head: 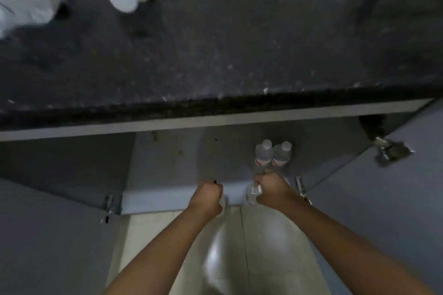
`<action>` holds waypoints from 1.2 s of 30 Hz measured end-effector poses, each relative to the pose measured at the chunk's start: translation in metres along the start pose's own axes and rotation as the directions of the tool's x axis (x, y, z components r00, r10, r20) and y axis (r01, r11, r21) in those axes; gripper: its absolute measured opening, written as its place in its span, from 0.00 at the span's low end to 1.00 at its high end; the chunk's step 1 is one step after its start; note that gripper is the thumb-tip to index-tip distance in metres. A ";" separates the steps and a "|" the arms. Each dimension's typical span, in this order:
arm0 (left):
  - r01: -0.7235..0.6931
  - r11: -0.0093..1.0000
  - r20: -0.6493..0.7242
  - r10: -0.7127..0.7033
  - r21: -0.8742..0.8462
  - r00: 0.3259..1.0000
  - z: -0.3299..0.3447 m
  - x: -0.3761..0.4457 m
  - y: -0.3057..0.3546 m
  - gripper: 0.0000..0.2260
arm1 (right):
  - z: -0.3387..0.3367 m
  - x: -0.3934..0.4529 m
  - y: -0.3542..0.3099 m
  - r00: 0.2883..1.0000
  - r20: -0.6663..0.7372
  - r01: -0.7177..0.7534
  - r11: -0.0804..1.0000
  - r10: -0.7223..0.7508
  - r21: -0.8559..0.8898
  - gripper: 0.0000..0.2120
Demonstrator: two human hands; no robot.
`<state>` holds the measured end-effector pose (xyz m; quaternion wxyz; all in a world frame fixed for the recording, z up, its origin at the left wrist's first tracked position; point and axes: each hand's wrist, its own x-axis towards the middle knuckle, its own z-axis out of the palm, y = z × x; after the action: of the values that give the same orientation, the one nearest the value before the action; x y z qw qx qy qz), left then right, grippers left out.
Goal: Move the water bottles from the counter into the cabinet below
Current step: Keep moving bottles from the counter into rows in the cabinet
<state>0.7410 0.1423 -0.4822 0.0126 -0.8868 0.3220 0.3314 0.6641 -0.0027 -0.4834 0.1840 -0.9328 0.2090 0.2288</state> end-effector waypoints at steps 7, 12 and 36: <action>-0.021 0.999 -0.227 0.014 -0.028 0.974 0.058 0.113 -0.024 0.14 | 0.060 0.113 0.034 0.996 -0.066 0.063 0.996 -0.068 -0.070 0.17; -0.045 0.997 -0.313 0.024 -0.060 0.950 0.059 0.137 -0.035 0.19 | 0.060 0.143 0.035 0.994 -0.091 0.066 0.998 -0.068 -0.020 0.15; -0.044 0.998 -0.350 0.054 0.036 0.935 0.067 0.150 -0.036 0.17 | 0.043 0.185 0.032 0.955 -0.296 -0.006 0.994 -0.026 -0.106 0.14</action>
<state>0.8088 0.1018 -0.6307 -0.0413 -0.9231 0.3456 0.1637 0.7833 -0.0671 -0.6197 0.1020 -0.9660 0.2173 0.0959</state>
